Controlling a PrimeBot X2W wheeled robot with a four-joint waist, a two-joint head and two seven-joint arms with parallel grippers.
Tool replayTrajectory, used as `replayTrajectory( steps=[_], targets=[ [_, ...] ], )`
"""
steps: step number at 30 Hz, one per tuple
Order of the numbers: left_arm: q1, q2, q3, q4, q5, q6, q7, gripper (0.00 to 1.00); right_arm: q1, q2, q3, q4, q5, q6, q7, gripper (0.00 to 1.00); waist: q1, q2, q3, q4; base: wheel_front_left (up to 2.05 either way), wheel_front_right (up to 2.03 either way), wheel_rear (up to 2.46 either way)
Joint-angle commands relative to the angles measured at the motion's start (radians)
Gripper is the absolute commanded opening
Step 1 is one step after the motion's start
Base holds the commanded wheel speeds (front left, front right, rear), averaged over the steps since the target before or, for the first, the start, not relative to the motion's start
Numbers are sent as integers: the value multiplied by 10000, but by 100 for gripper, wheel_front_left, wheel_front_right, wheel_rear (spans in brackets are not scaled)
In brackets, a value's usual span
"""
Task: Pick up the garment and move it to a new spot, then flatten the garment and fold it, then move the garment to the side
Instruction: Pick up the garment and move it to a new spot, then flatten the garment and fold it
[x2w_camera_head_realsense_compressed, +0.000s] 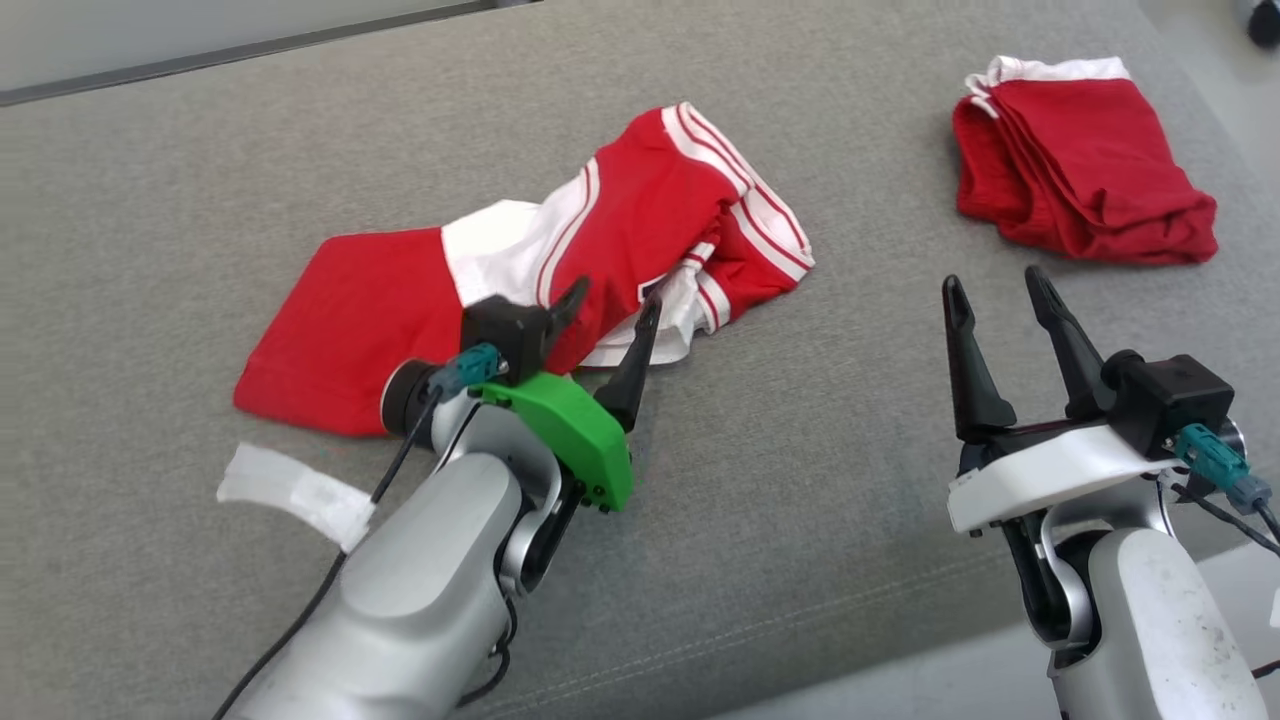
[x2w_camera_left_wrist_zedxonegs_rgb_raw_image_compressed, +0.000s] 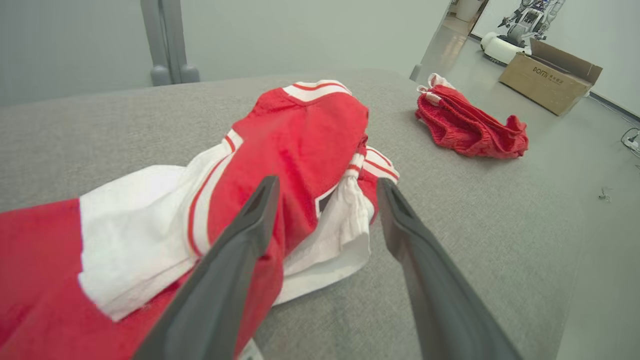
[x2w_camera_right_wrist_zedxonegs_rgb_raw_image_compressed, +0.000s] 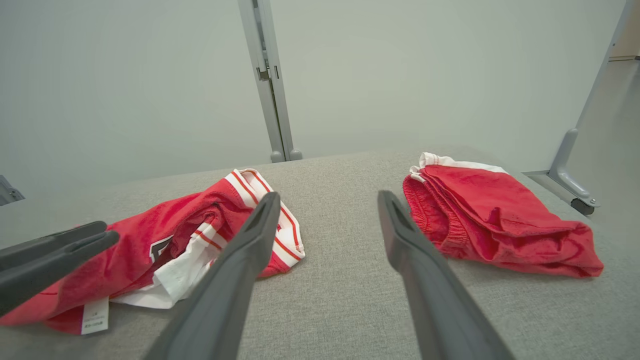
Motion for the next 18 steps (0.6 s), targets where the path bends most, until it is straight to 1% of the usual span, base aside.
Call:
replayTrajectory(
  steps=[1, 2, 3, 7, 12, 16, 18],
  targets=[
    [540, 178, 24, -263, -1, 249, -175, 100, 183, -26, -86, 97, -55, -3, 78, 100, 0, -1, -461, 940, 0, 0, 0],
    [745, 238, 83, -398, -78, 345, -229, 100, 203, -28, -114, 129, -57, -3, 89, 100, 0, -1, -487, 1069, 0, 0, 0],
    [745, 238, 83, -398, -78, 345, -229, 100, 203, -28, -114, 129, -57, -3, 89, 100, 0, -1, -487, 1069, 0, 0, 0],
    [1375, 520, 220, -727, -158, 740, -381, 100, 249, -29, -120, 254, -12, -3, 119, 100, 0, -1, -534, 1434, 0, 0, 0],
    [1869, 701, 326, -821, -292, 1043, -432, 100, 181, -31, -44, 327, -5, -3, 154, 100, 0, -1, -545, 1539, 0, 0, 0],
    [1949, 757, 261, -734, -132, 1127, -529, 100, 146, -31, 47, 296, -58, -3, 191, 100, 0, -1, -513, 1437, 0, 0, 0],
    [1865, 672, 140, -736, -54, 1053, -556, 100, 140, -31, 44, 254, -105, -3, 216, 100, 0, -1, -482, 1333, 0, 0, 0]
  ],
)
